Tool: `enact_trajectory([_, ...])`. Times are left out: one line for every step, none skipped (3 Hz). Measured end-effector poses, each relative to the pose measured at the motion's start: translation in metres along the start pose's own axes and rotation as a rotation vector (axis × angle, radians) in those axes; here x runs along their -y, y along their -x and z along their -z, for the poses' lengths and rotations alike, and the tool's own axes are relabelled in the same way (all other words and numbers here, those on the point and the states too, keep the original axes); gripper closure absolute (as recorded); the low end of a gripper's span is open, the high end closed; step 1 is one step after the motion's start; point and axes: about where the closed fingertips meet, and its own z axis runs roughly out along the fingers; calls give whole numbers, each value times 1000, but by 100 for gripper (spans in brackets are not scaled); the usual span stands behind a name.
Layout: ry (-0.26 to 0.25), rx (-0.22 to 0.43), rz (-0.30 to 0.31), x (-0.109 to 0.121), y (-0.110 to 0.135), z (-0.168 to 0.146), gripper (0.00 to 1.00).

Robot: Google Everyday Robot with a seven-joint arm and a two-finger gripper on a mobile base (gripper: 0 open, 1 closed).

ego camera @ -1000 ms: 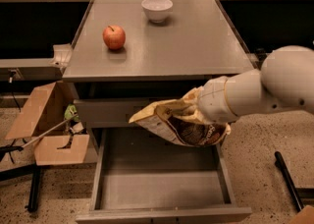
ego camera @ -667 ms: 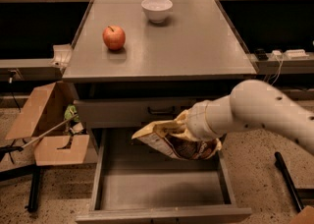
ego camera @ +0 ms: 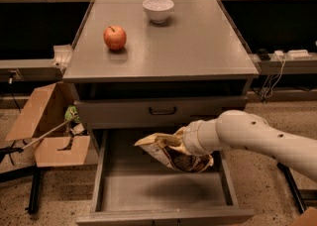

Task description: Place brown chip bag into middle drawer

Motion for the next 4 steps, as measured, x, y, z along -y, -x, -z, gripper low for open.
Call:
enact_trajectory([0, 0, 0, 0, 0, 0, 100])
enact_trajectory([19, -24, 0, -7, -10, -23, 100])
enact_trajectory([59, -64, -14, -19, -26, -64, 100])
enact_trajectory([103, -100, -37, -27, -37, -96, 100])
